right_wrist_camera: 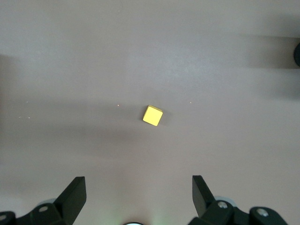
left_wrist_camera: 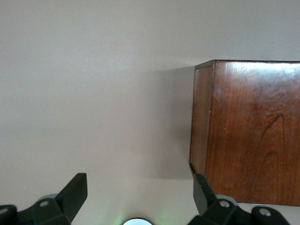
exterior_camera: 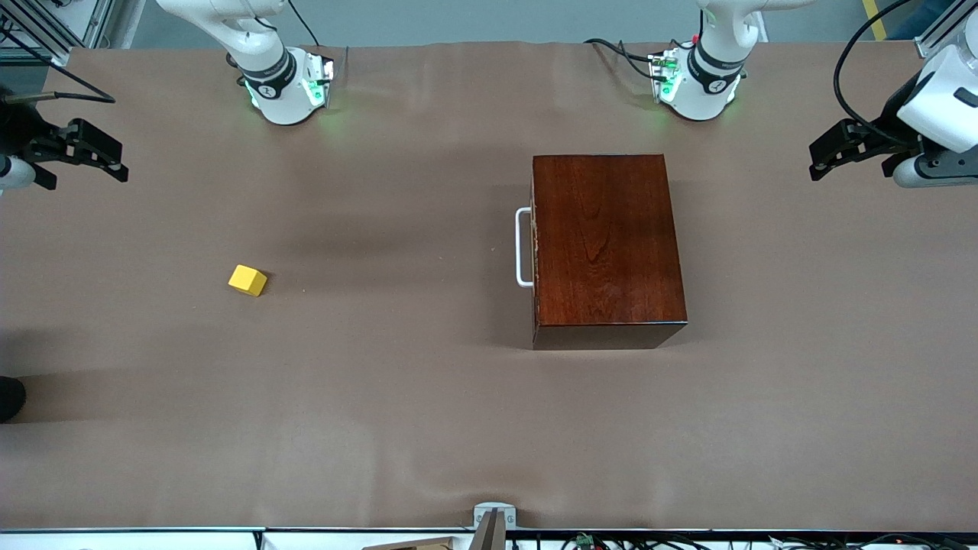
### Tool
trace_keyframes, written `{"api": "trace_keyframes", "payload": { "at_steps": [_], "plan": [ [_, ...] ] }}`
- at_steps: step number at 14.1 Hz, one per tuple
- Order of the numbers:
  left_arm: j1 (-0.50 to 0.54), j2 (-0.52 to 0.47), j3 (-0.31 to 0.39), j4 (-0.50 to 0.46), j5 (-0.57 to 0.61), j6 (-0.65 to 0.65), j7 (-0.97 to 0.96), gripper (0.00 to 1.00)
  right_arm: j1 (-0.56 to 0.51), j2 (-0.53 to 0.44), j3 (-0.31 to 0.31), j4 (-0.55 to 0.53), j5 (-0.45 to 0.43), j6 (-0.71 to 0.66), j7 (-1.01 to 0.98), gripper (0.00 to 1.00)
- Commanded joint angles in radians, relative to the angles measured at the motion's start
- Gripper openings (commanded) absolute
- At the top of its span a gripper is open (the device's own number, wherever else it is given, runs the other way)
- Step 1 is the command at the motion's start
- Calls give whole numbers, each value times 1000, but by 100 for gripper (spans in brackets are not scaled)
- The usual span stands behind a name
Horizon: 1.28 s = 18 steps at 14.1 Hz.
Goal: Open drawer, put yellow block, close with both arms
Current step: 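Move the left gripper toward the white drawer handle of the box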
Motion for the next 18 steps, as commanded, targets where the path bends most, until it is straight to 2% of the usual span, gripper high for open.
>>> {"api": "trace_keyframes", "payload": {
  "at_steps": [1, 8, 11, 13, 15, 18],
  "plan": [
    [12, 11, -12, 27, 17, -21, 16, 100, -18, 7, 11, 13, -2, -4, -5, 100],
    [0, 15, -14, 30, 20, -36, 13, 100, -18, 7, 11, 13, -2, -4, -5, 100],
    [-16, 21, -61, 36, 19, -40, -2, 100, -21, 7, 11, 13, -4, -4, -5, 100],
    [-20, 69, -110, 67, 16, -40, -29, 100, -21, 7, 10, 13, -2, -4, -5, 100],
    [-51, 158, -158, 152, 20, -41, -100, 100, -21, 7, 10, 13, -4, -4, -5, 100],
    [-192, 292, -160, 274, 54, -40, -218, 100, -21, 7, 10, 13, -2, -6, -5, 100]
  ]
}}
